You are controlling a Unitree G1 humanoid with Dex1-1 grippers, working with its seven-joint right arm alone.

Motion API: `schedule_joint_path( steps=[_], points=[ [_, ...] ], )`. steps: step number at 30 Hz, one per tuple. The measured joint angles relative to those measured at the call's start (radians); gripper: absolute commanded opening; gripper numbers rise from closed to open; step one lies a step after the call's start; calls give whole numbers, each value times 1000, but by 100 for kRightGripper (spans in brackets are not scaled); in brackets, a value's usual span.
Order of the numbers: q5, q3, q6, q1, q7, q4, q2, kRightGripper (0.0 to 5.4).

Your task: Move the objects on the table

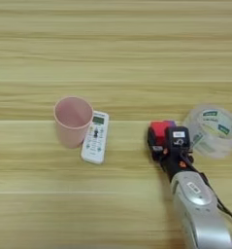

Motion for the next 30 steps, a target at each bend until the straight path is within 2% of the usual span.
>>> schedule_joint_path(
  steps=[14,30],
  points=[
    [10,-14,1,-2,8,-1,0,237],
    [25,42,-11,32,70,-34,2,237]
  ],
)
